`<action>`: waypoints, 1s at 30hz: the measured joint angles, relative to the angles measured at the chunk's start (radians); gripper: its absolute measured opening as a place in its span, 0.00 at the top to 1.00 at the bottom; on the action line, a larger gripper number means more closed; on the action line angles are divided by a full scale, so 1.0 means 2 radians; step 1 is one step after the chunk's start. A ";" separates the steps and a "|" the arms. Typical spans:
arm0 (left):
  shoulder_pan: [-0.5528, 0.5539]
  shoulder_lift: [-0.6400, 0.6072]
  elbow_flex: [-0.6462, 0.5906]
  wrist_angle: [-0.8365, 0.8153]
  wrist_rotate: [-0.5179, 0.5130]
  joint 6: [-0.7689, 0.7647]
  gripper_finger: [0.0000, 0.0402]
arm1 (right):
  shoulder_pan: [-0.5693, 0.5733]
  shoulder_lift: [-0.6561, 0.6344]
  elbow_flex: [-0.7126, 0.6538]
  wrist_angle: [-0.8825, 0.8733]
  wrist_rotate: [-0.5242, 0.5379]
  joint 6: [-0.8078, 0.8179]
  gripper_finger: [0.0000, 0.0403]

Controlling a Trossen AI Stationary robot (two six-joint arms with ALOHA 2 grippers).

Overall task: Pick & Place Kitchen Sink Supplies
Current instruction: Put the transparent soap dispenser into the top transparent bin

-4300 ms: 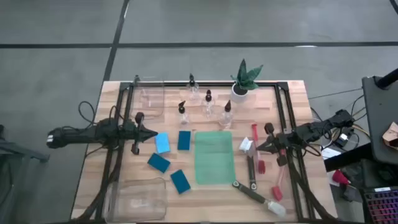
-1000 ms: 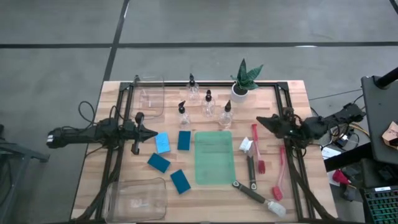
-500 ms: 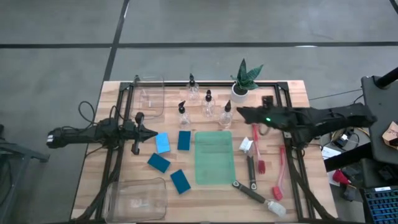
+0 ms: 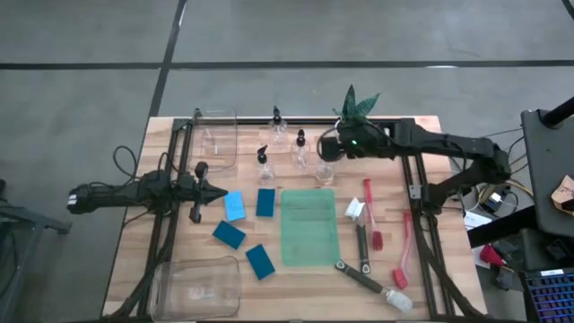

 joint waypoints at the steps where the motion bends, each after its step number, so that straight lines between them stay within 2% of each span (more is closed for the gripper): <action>1: 0.000 0.000 0.000 0.000 0.000 0.000 1.00 | -0.005 0.010 0.010 -0.007 -0.006 -0.005 0.29; 7: 0.000 0.000 0.000 0.000 0.000 0.000 1.00 | -0.025 0.064 0.044 -0.074 -0.034 -0.018 0.27; 13: 0.000 0.000 0.000 0.000 0.000 0.000 1.00 | -0.027 0.080 0.048 -0.088 -0.038 -0.021 0.28; 30: 0.000 0.000 0.000 0.000 0.000 0.000 1.00 | -0.041 0.107 0.045 -0.093 -0.036 -0.035 0.43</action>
